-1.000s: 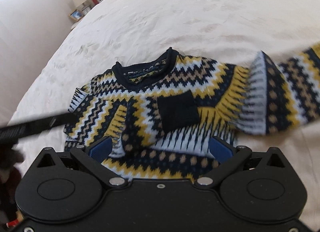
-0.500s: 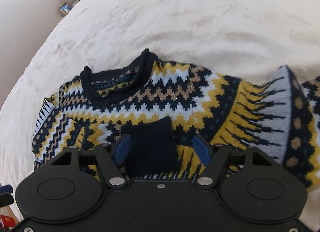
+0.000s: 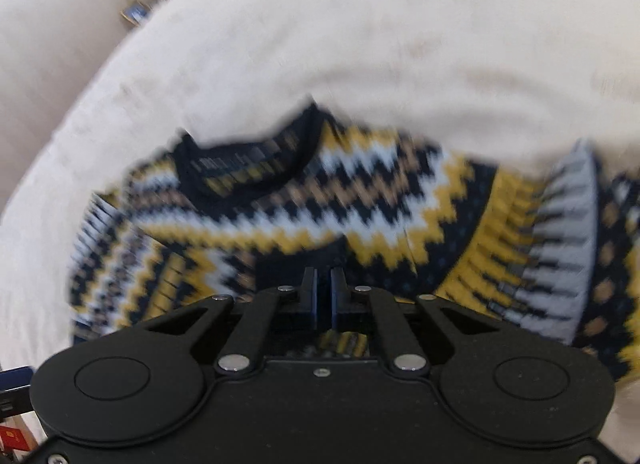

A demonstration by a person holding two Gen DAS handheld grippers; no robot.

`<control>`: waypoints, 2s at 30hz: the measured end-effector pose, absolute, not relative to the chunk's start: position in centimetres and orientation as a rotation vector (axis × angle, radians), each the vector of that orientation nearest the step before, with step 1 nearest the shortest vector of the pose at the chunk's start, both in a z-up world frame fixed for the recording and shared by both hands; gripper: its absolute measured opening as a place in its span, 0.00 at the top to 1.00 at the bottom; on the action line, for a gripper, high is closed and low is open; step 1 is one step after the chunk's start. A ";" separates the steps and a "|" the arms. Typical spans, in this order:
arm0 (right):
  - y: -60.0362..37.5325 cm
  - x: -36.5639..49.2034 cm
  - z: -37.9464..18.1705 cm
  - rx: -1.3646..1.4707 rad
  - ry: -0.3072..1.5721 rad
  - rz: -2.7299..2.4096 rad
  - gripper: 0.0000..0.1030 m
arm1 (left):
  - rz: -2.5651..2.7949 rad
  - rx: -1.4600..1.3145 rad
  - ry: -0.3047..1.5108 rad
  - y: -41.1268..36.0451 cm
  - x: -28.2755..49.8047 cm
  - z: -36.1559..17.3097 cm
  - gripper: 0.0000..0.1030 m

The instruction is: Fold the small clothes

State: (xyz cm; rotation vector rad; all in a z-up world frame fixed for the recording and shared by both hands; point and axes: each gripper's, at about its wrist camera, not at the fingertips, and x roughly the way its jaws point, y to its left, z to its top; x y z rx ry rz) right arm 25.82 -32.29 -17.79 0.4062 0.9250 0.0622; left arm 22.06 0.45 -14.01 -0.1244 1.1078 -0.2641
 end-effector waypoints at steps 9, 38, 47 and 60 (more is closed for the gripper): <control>-34.3 22.1 -18.2 0.390 1.046 -0.081 0.88 | -0.326 -0.064 1.105 -0.5 25.2 -15.3 0.13; -31.7 23.6 -22.7 0.303 1.210 -0.109 0.46 | -0.332 0.140 1.193 -4.3 30.4 -22.6 0.00; -32.9 22.5 -21.1 0.371 1.161 -0.098 0.34 | -0.284 0.228 1.213 -6.1 30.8 -23.2 0.00; -39.9 18.8 -14.9 0.453 0.940 -0.176 0.27 | -0.305 0.030 1.095 -5.8 29.6 -14.0 0.01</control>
